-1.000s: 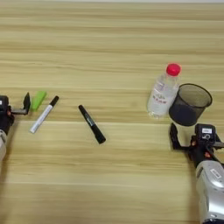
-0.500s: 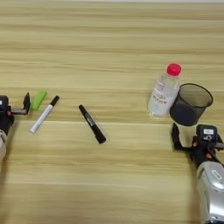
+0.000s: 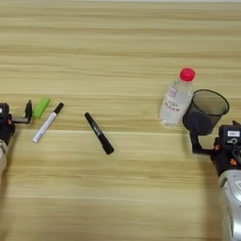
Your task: Move the objects on the table
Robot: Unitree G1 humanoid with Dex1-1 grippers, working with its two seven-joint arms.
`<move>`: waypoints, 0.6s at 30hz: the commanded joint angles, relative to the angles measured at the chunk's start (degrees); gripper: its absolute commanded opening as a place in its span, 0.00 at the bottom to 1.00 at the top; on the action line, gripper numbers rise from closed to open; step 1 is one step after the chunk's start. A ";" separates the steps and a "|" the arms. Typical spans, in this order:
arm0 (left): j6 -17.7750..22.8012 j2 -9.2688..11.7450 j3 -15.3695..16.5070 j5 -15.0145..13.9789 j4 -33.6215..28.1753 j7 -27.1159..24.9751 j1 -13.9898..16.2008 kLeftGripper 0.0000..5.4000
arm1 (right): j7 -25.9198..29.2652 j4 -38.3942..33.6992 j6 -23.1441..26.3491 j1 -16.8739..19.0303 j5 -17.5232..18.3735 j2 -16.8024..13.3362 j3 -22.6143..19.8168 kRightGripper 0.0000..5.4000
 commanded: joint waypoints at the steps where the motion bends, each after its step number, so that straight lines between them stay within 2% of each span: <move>1: 0.44 0.37 -0.01 0.09 0.45 -0.09 -0.65 1.00 | 0.05 -4.58 1.59 1.23 -0.27 0.05 0.38 1.00; 11: 0.38 0.43 -0.01 0.13 0.78 -0.12 -0.82 1.00 | 1.33 -11.95 2.40 1.35 0.20 0.22 2.57 1.00; 18: 0.33 0.38 -0.02 0.15 0.88 -0.08 -0.87 1.00 | 2.61 -8.49 1.92 -3.65 0.63 0.89 4.86 1.00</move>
